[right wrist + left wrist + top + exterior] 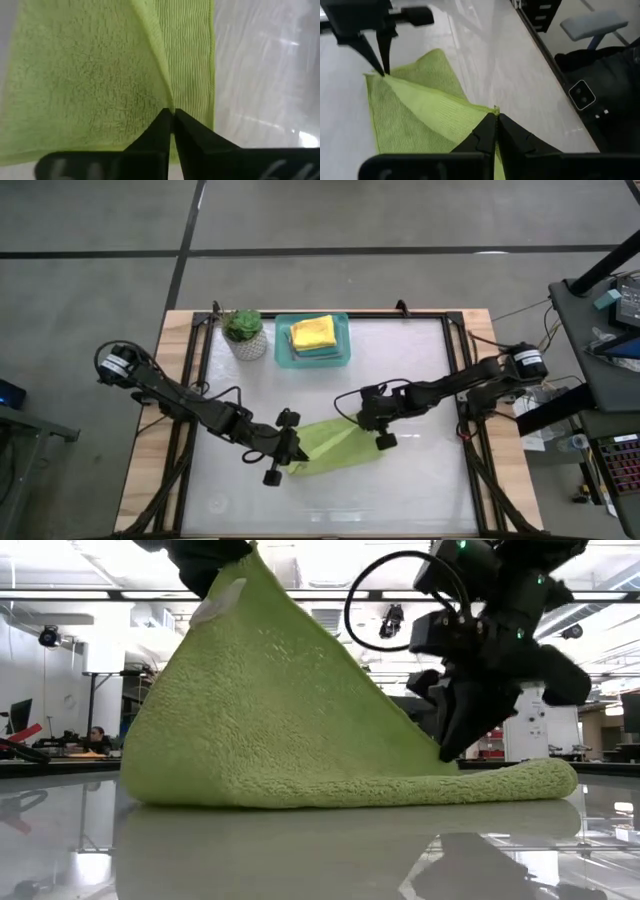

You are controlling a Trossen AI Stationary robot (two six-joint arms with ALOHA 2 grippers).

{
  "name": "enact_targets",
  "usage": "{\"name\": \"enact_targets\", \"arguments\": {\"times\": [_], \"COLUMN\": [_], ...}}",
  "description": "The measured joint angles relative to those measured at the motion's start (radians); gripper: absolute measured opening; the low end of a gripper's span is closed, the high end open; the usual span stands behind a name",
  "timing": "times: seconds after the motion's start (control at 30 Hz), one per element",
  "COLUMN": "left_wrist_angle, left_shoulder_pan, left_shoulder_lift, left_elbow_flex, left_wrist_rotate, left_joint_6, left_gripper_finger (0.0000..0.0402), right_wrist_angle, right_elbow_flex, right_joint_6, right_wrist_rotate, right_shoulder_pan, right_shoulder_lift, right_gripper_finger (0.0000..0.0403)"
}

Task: Fold microfiber towels
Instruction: Fold the green microfiber cloth

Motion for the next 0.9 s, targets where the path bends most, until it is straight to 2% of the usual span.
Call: {"name": "enact_targets", "arguments": {"times": [0.2,0.37,0.47,0.53,0.7,0.8,0.9], "left_wrist_angle": [-0.019,-0.016,-0.01,-0.016,-0.02,-0.049,-0.155], "left_shoulder_pan": [-0.013,-0.056,-0.079,-0.09,-0.093,-0.072,-0.041], "left_shoulder_lift": [0.0,0.001,0.013,0.031,0.108,0.128,0.127], "left_elbow_flex": [0.0,0.0,0.0,-0.001,-0.004,-0.013,-0.016], "left_wrist_rotate": [0.007,0.064,0.074,0.076,0.13,0.131,0.1], "left_joint_6": [-0.098,-0.236,-0.318,-0.361,-0.367,-0.328,-0.308], "left_gripper_finger": [0.0,0.0,0.0,0.0,0.0,0.0,0.0], "right_wrist_angle": [-0.21,-0.332,-0.334,-0.322,-0.322,-0.324,-0.334], "right_elbow_flex": [0.083,0.179,0.229,0.26,0.297,0.298,0.277], "right_joint_6": [0.099,0.225,0.296,0.327,0.286,0.254,0.211], "right_wrist_rotate": [-0.025,-0.179,-0.289,-0.327,-0.31,-0.234,-0.178], "right_shoulder_pan": [0.075,0.18,0.241,0.278,0.317,0.286,0.238], "right_shoulder_lift": [-0.059,-0.078,-0.072,-0.059,-0.016,0.003,0.008], "right_gripper_finger": [0.0009,0.0009,0.0009,0.0009,0.0008,0.0008,0.0008]}}
